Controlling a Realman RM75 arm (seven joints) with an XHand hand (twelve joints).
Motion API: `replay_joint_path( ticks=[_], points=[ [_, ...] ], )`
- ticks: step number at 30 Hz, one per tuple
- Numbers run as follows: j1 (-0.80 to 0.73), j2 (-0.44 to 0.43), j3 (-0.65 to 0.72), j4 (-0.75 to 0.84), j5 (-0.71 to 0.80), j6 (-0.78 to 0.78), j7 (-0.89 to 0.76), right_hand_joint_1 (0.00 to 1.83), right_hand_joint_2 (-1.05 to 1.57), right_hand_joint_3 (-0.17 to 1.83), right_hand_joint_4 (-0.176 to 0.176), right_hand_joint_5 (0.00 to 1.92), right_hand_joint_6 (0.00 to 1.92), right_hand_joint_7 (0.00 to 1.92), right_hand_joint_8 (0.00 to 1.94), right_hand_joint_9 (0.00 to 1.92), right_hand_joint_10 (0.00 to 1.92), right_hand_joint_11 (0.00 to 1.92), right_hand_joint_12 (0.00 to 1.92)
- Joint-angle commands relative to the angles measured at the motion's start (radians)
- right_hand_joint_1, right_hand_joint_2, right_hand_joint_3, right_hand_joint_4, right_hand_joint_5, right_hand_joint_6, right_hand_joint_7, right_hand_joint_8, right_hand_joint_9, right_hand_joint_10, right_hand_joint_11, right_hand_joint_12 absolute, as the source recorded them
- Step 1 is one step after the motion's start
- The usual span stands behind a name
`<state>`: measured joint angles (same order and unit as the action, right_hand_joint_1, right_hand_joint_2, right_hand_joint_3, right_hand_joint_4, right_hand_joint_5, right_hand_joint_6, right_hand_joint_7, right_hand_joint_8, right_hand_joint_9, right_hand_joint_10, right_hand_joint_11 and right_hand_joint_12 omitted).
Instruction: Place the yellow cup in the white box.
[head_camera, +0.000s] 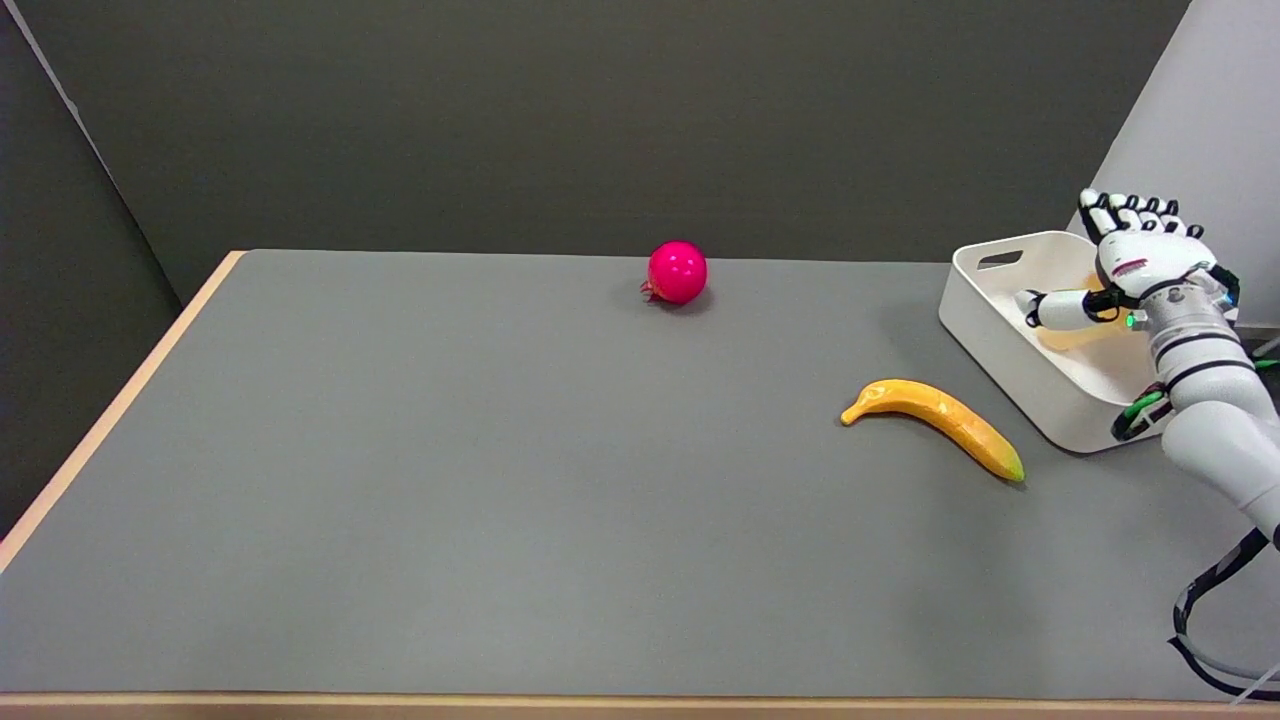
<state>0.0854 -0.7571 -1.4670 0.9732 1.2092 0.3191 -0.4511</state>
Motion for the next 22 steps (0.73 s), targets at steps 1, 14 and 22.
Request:
replay_joint_path(
  ticks=[1, 14, 22],
  points=[
    [-0.021, -0.035, -0.014, -0.006, 0.075, 0.044, 0.092, 0.44, 0.62, 0.69, 0.049, 0.0, 0.0, 0.0, 0.0, 0.0, 0.0, 0.0, 0.0],
    [-0.068, -0.046, -0.154, 0.448, -0.1, 0.218, 0.32, 0.36, 0.64, 0.8, 0.035, 0.0, 0.08, 0.0, 0.0, 0.0, 0.0, 0.0, 0.0],
    [-0.025, -0.111, -0.446, 0.731, -0.266, 0.272, 0.319, 0.35, 0.66, 0.98, 0.035, 0.03, 0.29, 0.0, 0.17, 0.0, 0.22, 0.0, 0.47]
  ],
)
